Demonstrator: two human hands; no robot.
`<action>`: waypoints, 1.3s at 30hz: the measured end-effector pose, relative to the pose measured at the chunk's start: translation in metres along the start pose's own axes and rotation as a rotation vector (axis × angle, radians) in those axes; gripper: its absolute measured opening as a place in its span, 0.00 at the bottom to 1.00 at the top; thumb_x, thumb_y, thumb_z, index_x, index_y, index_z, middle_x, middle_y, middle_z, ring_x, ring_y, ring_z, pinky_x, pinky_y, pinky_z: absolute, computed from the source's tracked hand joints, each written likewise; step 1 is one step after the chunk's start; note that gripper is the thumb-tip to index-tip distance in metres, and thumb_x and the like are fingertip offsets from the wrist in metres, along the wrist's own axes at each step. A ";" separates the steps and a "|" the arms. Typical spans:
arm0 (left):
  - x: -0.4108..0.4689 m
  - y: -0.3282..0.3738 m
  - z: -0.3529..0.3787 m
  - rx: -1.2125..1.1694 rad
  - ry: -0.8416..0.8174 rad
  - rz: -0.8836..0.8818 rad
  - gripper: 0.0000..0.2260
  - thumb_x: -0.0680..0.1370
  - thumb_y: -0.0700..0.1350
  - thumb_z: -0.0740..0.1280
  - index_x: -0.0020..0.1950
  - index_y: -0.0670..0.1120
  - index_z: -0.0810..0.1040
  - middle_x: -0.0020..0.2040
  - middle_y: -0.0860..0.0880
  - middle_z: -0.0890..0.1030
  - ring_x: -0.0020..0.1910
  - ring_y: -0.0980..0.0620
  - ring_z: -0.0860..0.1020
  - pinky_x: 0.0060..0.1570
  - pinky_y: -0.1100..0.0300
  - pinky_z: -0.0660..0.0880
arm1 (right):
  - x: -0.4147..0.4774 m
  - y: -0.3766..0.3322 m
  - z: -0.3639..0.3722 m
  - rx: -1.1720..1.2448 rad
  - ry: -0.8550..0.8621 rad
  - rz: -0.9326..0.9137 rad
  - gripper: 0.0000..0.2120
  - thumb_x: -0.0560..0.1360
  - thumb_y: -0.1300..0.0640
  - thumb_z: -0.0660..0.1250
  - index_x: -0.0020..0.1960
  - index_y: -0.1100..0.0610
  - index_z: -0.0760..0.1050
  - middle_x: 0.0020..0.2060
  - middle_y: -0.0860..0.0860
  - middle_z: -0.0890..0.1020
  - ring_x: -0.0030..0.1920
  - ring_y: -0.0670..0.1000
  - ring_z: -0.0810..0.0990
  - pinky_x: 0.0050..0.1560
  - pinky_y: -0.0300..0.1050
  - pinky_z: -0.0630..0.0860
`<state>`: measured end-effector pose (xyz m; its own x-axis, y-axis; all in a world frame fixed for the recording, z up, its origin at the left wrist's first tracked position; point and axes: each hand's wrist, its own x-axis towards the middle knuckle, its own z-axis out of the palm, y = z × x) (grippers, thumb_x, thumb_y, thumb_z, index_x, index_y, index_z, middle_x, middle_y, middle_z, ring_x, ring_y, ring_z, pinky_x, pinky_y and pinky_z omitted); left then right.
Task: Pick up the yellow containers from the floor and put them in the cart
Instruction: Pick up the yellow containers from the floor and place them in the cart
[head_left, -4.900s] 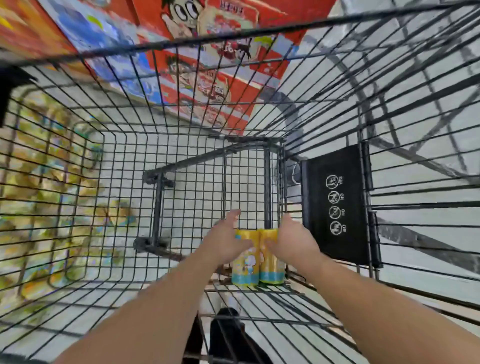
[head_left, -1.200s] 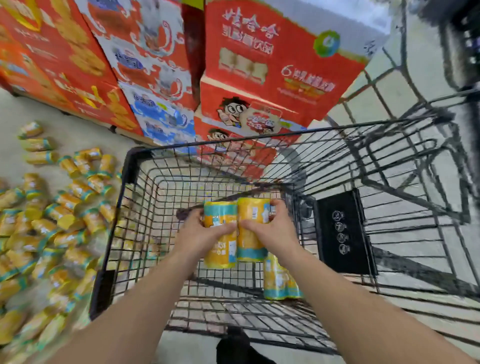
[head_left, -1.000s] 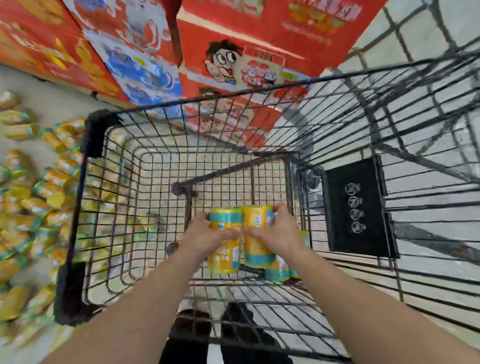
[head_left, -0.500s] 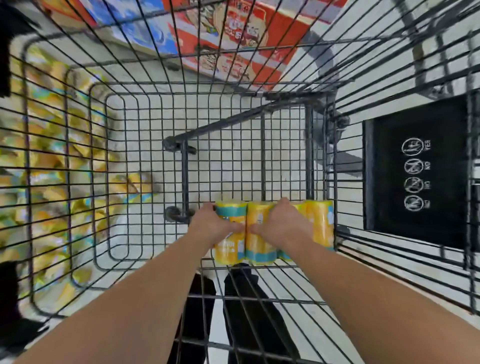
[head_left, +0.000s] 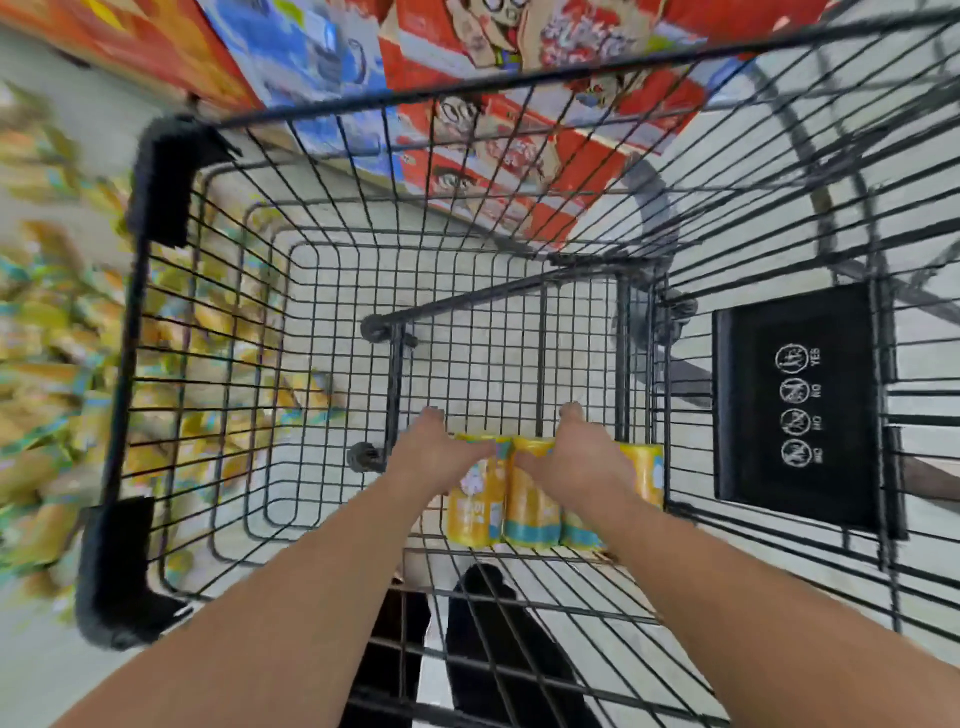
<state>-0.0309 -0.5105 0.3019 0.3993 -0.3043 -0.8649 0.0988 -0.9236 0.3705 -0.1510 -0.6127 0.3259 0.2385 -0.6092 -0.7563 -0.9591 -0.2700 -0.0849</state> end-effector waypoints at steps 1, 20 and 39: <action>-0.009 0.008 -0.010 -0.011 0.044 0.047 0.41 0.69 0.56 0.76 0.75 0.44 0.62 0.66 0.43 0.75 0.59 0.46 0.76 0.55 0.55 0.75 | -0.007 -0.006 -0.012 0.029 0.044 -0.048 0.35 0.73 0.38 0.68 0.71 0.54 0.60 0.51 0.50 0.79 0.49 0.54 0.79 0.45 0.47 0.75; -0.292 -0.004 -0.296 -0.212 0.925 0.636 0.30 0.68 0.53 0.76 0.68 0.51 0.70 0.57 0.52 0.77 0.55 0.52 0.76 0.56 0.53 0.75 | -0.272 -0.258 -0.179 0.405 0.429 -0.990 0.25 0.72 0.48 0.72 0.65 0.53 0.71 0.54 0.49 0.78 0.54 0.50 0.78 0.57 0.51 0.75; -0.196 -0.494 -0.424 -0.203 0.845 -0.043 0.32 0.72 0.59 0.70 0.73 0.53 0.65 0.69 0.53 0.70 0.67 0.51 0.71 0.59 0.51 0.73 | -0.297 -0.514 0.253 -0.260 -0.003 -1.150 0.26 0.73 0.48 0.71 0.68 0.53 0.70 0.60 0.51 0.76 0.62 0.52 0.75 0.58 0.49 0.73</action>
<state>0.2283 0.1043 0.4313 0.9263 0.0797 -0.3683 0.2580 -0.8465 0.4658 0.2323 -0.1048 0.4301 0.9417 0.0933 -0.3233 -0.1206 -0.8034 -0.5832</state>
